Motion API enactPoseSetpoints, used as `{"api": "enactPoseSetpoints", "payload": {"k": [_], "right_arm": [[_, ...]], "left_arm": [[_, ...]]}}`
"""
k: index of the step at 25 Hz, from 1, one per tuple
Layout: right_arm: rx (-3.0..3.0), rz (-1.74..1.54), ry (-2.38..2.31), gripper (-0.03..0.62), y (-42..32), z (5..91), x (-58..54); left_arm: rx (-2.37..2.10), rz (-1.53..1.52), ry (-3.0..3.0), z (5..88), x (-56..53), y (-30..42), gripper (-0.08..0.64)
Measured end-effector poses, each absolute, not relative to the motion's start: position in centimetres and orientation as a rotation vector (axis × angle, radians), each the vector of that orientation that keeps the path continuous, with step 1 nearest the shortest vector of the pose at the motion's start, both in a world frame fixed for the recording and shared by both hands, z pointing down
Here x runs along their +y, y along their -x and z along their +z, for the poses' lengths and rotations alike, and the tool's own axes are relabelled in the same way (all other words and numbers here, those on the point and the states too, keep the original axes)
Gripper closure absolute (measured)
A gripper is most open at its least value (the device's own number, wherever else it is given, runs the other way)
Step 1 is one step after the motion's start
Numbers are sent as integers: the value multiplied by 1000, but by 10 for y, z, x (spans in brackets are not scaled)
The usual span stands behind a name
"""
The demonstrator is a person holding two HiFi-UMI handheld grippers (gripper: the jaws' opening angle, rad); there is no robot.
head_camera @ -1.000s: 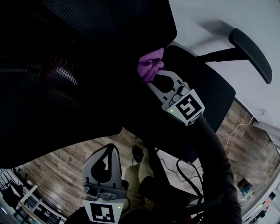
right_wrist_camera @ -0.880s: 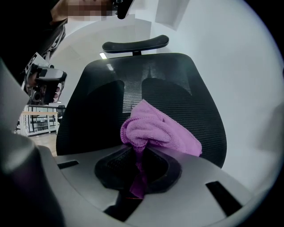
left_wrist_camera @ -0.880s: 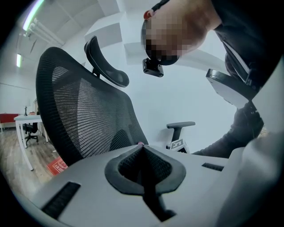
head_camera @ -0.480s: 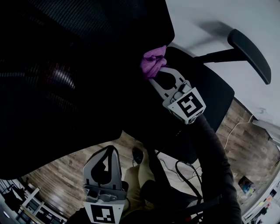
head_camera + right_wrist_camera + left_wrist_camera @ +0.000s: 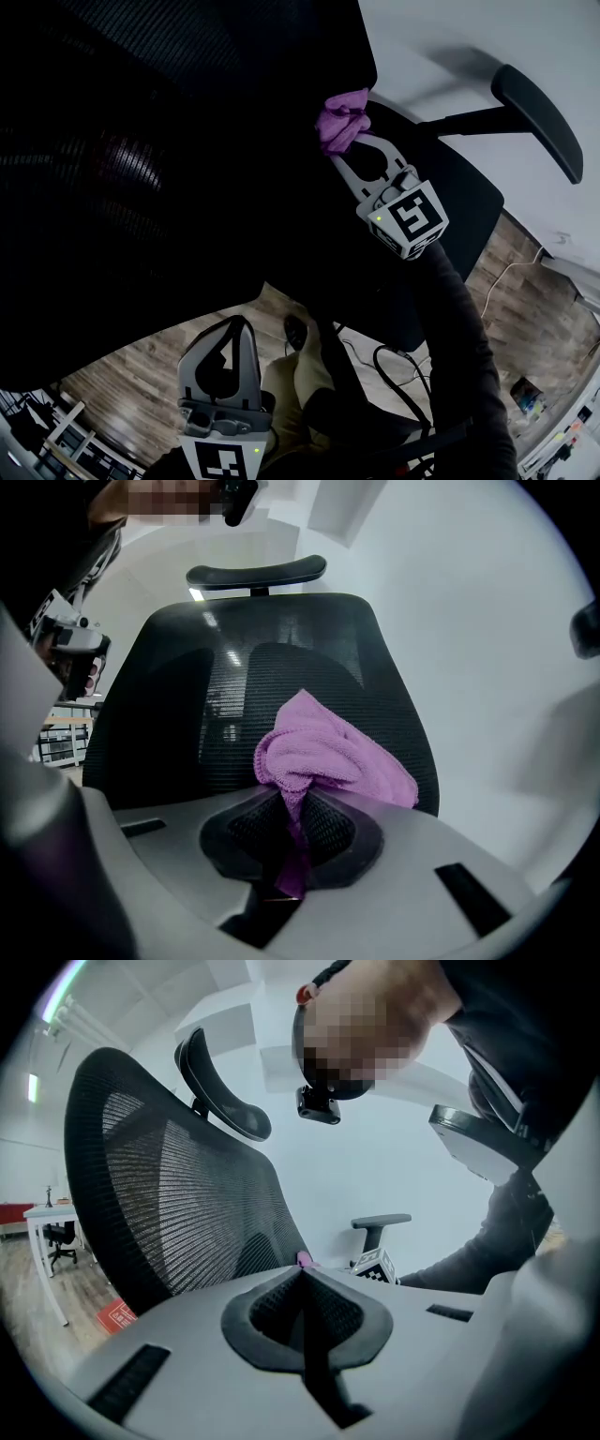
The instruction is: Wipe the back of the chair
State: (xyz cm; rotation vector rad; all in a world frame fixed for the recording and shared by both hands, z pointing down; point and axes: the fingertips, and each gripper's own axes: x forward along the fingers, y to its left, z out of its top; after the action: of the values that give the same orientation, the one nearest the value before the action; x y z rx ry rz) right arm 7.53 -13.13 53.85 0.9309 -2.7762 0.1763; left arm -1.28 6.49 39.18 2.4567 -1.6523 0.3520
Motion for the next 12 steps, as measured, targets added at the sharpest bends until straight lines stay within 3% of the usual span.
{"api": "enactPoseSetpoints", "payload": {"k": [12], "right_arm": [[-2763, 178, -1024, 548, -93, 538, -152]], "left_arm": [[-1643, 366, -2471, 390, 60, 10, 551]]}}
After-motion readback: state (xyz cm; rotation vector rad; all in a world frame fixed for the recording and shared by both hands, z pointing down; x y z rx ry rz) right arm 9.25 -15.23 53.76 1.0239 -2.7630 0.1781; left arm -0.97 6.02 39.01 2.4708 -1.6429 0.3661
